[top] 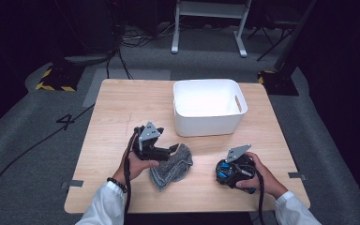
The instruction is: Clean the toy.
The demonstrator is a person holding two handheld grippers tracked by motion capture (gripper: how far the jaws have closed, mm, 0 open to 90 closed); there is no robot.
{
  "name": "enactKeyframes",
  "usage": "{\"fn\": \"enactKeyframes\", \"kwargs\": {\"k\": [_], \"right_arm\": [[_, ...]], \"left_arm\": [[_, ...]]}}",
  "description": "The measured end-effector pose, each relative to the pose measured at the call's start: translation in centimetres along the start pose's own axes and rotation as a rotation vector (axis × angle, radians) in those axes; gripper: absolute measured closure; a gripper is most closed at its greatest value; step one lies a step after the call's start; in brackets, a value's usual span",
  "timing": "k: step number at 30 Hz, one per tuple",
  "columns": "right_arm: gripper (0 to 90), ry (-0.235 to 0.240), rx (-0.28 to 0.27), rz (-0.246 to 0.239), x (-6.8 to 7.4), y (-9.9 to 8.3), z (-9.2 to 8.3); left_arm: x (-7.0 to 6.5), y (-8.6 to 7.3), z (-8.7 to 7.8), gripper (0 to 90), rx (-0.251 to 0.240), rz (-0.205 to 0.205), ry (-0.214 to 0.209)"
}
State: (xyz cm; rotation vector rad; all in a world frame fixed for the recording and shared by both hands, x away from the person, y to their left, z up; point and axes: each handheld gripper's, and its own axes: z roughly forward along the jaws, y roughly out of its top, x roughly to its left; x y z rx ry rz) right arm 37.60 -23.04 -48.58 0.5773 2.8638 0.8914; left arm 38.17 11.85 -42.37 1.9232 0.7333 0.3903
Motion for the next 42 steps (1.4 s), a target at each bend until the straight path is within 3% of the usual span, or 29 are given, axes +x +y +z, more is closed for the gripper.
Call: {"fn": "enactKeyframes", "kwargs": {"k": [3,6,9,15,19,25,28,32,33,40,42], "right_arm": [[17.6,-0.006,-0.024,0.010,0.1,-0.2,0.1],[20.1,-0.051,-0.032,-0.014,0.4,-0.6,0.2],[18.8,-0.060,-0.087,0.002,0.6,-0.6,-0.4],[18.1,-0.055,-0.135,-0.007,0.8,-0.2,-1.2],[19.1,-0.065,-0.169,-0.014,1.0,-0.1,-2.1],[19.1,-0.097,-0.206,-0.027,1.2,-0.4,-3.9],[18.8,-0.102,-0.224,-0.011,0.8,-1.1,-4.7],[19.4,-0.121,-0.232,0.015,0.2,-2.4,-5.5],[19.5,-0.129,-0.231,0.025,0.0,-3.0,-5.9],[19.5,-0.165,-0.230,0.037,-0.1,-4.8,-6.7],[19.7,-0.180,-0.231,0.038,-0.2,-5.1,-7.1]], "left_arm": [[0.1,0.9,0.0,16.5,-0.022,0.000,0.020],[0.4,2.0,0.1,16.5,-0.058,-0.020,0.037],[0.8,3.2,0.3,16.5,-0.088,-0.039,0.043],[1.4,5.3,1.6,16.5,-0.094,-0.052,0.063],[1.8,6.6,2.8,16.6,-0.091,-0.086,0.089],[2.7,7.9,5.0,17.0,-0.039,-0.088,0.158],[3.6,8.0,5.9,17.7,-0.008,-0.123,0.184],[4.8,7.7,7.1,20.8,0.013,-0.167,0.182],[5.0,7.6,7.3,25.9,0.021,-0.165,0.181],[5.9,7.2,8.7,34.7,0.096,-0.175,0.217],[6.1,7.3,9.0,36.2,0.097,-0.189,0.201]]}}
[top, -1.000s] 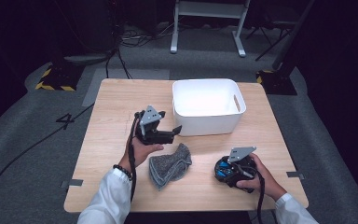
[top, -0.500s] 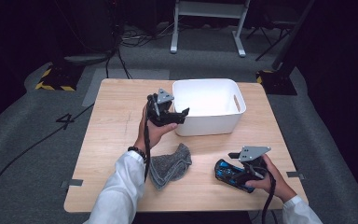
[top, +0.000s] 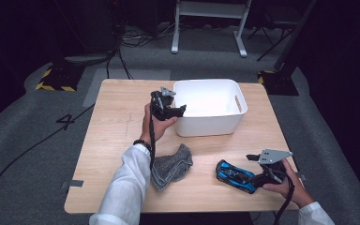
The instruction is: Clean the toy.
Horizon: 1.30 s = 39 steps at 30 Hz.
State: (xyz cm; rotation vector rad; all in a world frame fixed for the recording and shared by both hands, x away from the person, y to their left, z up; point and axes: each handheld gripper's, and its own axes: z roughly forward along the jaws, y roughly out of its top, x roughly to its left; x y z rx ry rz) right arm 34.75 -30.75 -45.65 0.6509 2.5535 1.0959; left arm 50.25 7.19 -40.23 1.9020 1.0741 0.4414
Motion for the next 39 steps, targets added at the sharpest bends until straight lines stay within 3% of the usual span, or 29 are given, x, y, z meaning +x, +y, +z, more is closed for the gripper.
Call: {"fn": "enactKeyframes", "kwargs": {"k": [4,7,11,19,33,39], "right_arm": [[19.8,-0.022,-0.009,0.017,-0.4,-0.3,-0.7],[20.0,-0.029,-0.003,0.014,-0.6,-0.4,-0.7],[20.0,-0.020,0.011,0.009,-0.6,-0.8,-0.9],[17.7,0.007,-0.013,0.077,-1.1,-2.7,-1.7],[16.4,0.071,0.010,0.085,-0.6,-4.9,-1.3],[15.8,0.118,-0.014,0.099,-0.5,-5.3,-1.2]], "left_arm": [[-0.1,0.4,0.4,39.9,0.023,0.024,0.029],[0.2,0.7,0.5,48.5,0.030,0.040,0.051],[0.3,0.7,0.6,54.7,0.028,0.019,0.054],[-0.1,0.0,-0.2,53.4,0.017,0.005,0.045],[-0.2,-1.0,-1.6,57.1,0.018,-0.021,0.039],[-1.0,-2.0,-2.7,56.5,0.006,-0.031,0.048]]}}
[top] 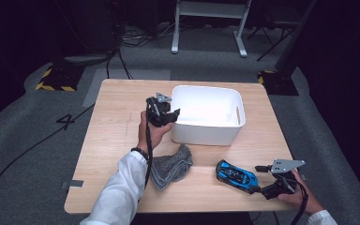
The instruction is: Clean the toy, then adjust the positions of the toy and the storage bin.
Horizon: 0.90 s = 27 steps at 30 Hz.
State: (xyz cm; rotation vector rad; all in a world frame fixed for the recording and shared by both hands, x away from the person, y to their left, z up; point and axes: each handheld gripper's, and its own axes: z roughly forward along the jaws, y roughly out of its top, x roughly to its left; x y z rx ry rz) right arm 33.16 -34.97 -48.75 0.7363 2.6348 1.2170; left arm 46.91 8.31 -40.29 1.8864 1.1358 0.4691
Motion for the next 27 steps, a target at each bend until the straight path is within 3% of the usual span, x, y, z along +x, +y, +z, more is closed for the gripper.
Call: {"fn": "enactKeyframes", "kwargs": {"k": [2,9,14,17,21,27], "right_arm": [[16.2,0.023,0.010,-0.010,0.2,0.1,0.4],[15.6,0.014,0.080,-0.038,0.6,0.0,2.0],[15.2,0.001,0.070,-0.045,0.8,0.1,2.3],[14.4,-0.026,0.068,-0.086,1.1,0.1,2.7],[17.3,-0.020,0.059,-0.089,1.2,0.1,2.8],[23.9,-0.003,0.058,-0.105,1.2,0.2,2.7]], "left_arm": [[-0.2,-0.4,-0.5,56.3,-0.002,-0.009,-0.009],[-0.9,-1.6,-1.7,53.9,-0.013,-0.042,-0.025],[-1.3,-2.1,-2.3,53.3,-0.018,-0.034,-0.034],[-1.5,-2.4,-2.6,54.4,-0.019,-0.033,-0.044],[-2.3,-3.0,-3.1,55.4,-0.023,-0.057,-0.035],[-3.0,-3.5,-3.6,50.9,-0.025,-0.060,-0.026]]}}
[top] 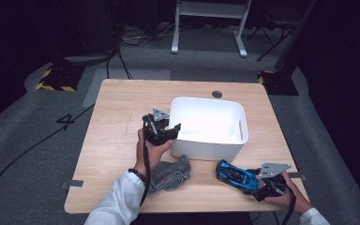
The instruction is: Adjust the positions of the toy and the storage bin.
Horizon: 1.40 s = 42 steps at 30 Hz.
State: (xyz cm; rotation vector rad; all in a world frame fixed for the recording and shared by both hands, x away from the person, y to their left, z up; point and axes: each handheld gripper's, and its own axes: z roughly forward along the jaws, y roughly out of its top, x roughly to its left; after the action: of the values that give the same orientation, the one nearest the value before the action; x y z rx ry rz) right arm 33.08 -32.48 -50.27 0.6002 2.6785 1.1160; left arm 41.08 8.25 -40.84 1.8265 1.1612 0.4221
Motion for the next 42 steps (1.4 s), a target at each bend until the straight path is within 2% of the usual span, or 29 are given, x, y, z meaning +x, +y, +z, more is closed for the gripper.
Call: {"fn": "enactKeyframes", "kwargs": {"k": [5,9,13,16,21,24,26,28,30,35,38,42], "right_arm": [[24.2,0.005,0.000,-0.006,-0.1,0.0,0.0],[24.3,0.009,-0.002,-0.007,-0.1,0.0,0.0],[24.3,0.009,-0.005,-0.005,-0.1,-0.1,0.0],[24.2,0.009,-0.009,-0.005,-0.1,-0.1,0.0],[24.0,0.007,-0.015,-0.006,-0.1,-0.2,0.0],[23.9,0.003,-0.017,-0.002,-0.1,-0.2,0.0],[23.9,0.002,-0.016,-0.004,-0.1,-0.2,0.0],[23.9,0.003,-0.016,-0.006,-0.1,-0.2,0.0],[24.1,0.004,-0.015,-0.008,-0.1,-0.2,0.0],[24.3,0.009,-0.017,-0.010,-0.1,-0.2,0.0],[24.6,0.008,-0.014,-0.012,-0.1,-0.2,-0.1],[24.8,0.011,-0.004,-0.013,-0.1,-0.1,-0.1]], "left_arm": [[-0.2,-0.2,-0.6,50.4,0.001,0.014,-0.013],[-0.1,-0.5,-1.3,49.4,-0.020,0.041,-0.040],[0.2,-0.5,-1.8,38.5,-0.051,0.063,-0.061],[0.4,-0.2,-2.5,35.3,-0.080,0.078,-0.081],[0.9,0.2,-3.8,26.2,-0.084,0.122,-0.095],[1.1,0.2,-4.5,23.0,-0.084,0.151,-0.080],[1.2,0.0,-4.9,20.1,-0.080,0.158,-0.100],[1.4,-0.3,-5.4,16.7,-0.080,0.190,-0.116],[1.4,-0.8,-5.7,16.6,-0.067,0.227,-0.097],[1.6,-2.6,-6.4,15.9,-0.037,0.314,-0.093],[1.9,-4.0,-6.5,15.9,-0.009,0.337,-0.114],[2.5,-6.4,-6.1,16.0,0.072,0.359,-0.143]]}}
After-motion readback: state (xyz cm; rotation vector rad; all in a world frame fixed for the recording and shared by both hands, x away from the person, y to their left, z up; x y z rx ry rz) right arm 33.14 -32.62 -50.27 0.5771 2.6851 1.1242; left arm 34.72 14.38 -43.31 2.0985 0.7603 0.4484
